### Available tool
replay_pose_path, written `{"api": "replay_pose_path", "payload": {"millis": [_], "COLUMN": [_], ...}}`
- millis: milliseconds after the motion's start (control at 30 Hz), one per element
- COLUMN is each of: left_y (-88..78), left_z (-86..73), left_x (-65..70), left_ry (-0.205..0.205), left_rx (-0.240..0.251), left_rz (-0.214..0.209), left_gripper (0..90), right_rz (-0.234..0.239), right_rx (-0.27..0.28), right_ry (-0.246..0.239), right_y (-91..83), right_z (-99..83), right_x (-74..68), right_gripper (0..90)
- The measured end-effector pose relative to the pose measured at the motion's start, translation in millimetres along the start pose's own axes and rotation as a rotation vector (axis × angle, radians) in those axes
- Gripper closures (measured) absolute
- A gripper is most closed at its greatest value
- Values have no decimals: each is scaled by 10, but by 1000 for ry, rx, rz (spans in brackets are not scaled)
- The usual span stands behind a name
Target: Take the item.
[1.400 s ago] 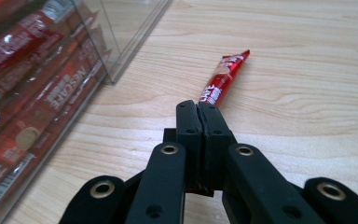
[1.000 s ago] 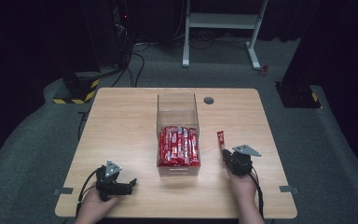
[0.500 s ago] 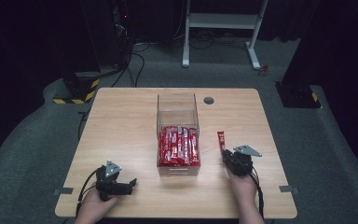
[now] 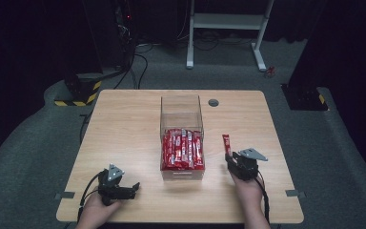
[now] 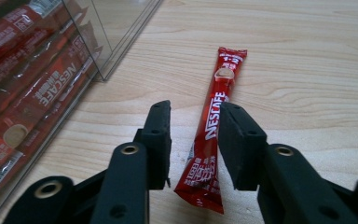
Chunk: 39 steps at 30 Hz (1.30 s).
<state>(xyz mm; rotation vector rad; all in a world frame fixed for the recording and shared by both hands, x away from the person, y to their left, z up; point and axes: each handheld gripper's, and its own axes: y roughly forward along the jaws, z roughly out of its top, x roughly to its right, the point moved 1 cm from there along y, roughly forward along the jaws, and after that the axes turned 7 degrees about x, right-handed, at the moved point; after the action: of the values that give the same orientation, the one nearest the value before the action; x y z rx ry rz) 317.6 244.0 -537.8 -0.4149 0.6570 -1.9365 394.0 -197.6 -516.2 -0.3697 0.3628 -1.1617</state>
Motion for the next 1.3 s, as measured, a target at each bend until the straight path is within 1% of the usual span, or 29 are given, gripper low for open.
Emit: {"api": "replay_pose_path", "payload": {"millis": [167,433,467,700,767,833,933,1033,1133,1300], "left_y": [0,-1,0,-1,-1,-1,-2,-2,-2,-3], "left_z": [0,0,0,0,0,0,1,1,1,0], "left_x": [0,0,-2,-1,-2,-1,-4,-6,-7,-10], "left_ry": [0,0,2,1,3,4,5,6,2,3], "left_rx": [0,0,-1,-1,-3,-3,-3,-3,-1,1], "left_rz": [0,-1,-1,-1,-2,-4,-6,-8,-11,-17], "left_gripper": [6,6,6,6,6,6,6,6,6,6], "right_rz": [3,5,8,13,14,16,29,26,27,23], "right_rx": [8,12,16,17,15,15,6,0,-12,-62], "right_ry": [-9,-18,-25,-34,-46,-43,-40,-31,-47,-70], "right_y": [-34,-105,-119,-185,-201,-228,-262,-277,-283,-335], "right_z": [15,11,9,-16,-23,-37,-56,-75,-113,-252], "right_x": [-51,-124,-139,-233,-256,-275,-293,-323,-349,-395], "right_gripper": [566,502,492,458,444,426,392,375,360,348]}}
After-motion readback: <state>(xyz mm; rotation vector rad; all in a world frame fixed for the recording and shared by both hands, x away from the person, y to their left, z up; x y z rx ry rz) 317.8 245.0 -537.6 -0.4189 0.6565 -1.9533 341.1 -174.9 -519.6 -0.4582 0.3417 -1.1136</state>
